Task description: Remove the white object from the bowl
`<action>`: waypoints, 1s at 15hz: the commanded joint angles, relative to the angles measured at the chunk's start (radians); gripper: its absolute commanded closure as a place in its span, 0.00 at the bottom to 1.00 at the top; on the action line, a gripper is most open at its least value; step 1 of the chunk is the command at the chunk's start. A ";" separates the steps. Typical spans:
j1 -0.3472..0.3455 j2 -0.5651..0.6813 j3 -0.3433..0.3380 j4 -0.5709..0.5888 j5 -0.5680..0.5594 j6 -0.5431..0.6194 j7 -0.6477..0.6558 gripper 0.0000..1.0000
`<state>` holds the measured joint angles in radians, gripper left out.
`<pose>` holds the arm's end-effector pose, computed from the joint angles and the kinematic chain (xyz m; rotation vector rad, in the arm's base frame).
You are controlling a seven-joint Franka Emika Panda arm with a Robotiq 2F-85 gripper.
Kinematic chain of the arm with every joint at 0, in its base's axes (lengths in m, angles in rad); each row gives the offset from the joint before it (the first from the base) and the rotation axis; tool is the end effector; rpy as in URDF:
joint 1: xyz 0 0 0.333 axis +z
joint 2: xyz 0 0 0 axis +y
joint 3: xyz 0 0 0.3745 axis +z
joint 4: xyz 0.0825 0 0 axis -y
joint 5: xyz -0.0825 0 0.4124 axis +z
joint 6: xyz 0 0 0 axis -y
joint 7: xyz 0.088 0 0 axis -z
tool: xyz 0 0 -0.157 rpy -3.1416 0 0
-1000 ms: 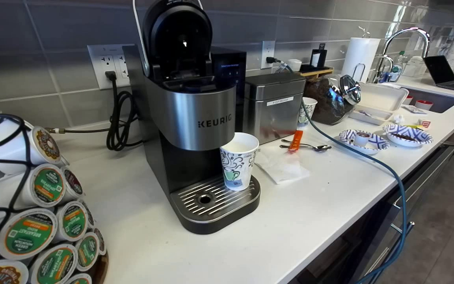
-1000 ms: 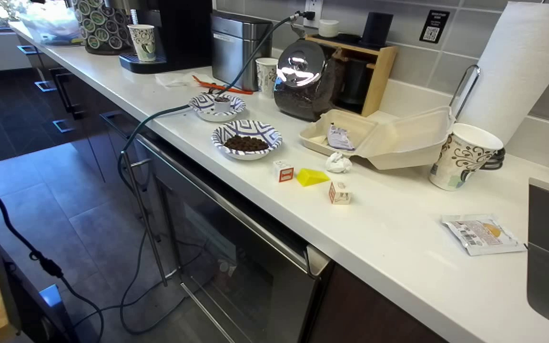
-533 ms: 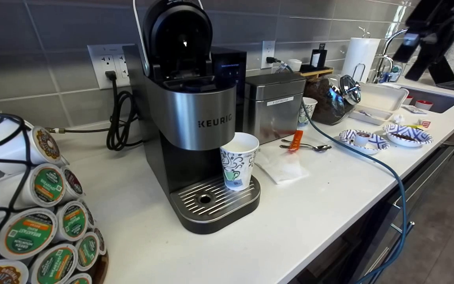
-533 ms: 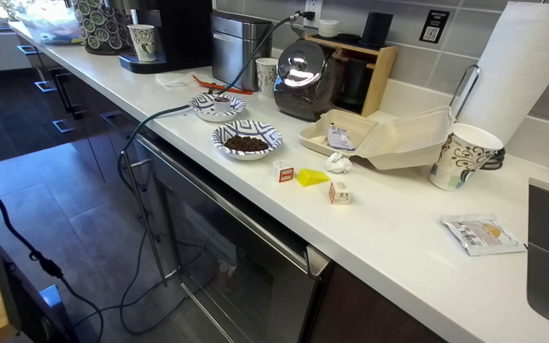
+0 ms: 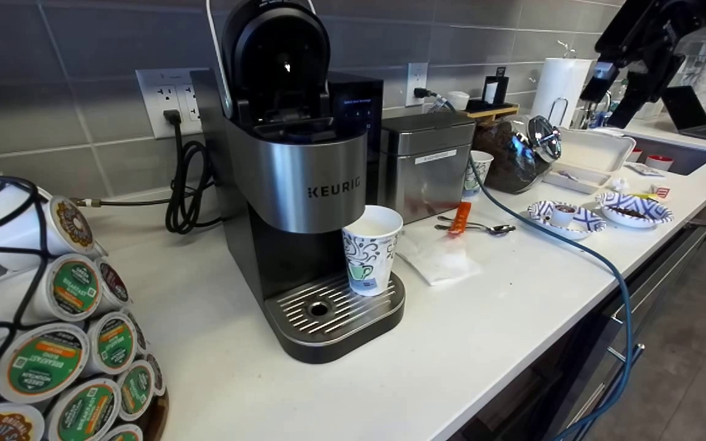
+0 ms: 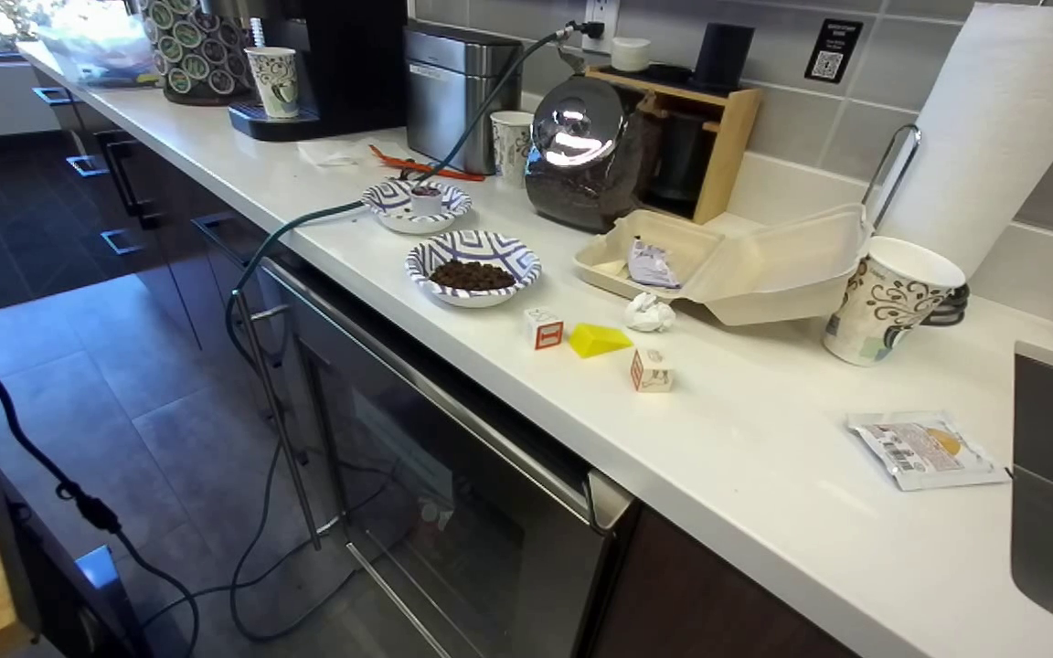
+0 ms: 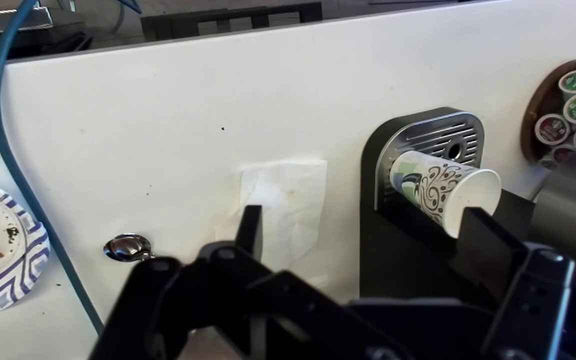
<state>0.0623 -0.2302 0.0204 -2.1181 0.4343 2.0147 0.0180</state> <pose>0.5172 0.0874 0.5306 -2.7304 0.1357 -0.1455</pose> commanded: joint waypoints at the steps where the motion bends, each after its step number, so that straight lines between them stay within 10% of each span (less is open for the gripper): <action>1: -0.009 0.051 0.019 0.003 -0.027 0.078 0.069 0.00; 8: -0.024 0.369 0.011 -0.038 -0.310 0.604 0.366 0.00; 15: -0.062 0.404 -0.155 0.003 -0.379 0.606 0.532 0.00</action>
<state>0.0162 0.1940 -0.1022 -2.1363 0.0735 2.6719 0.5067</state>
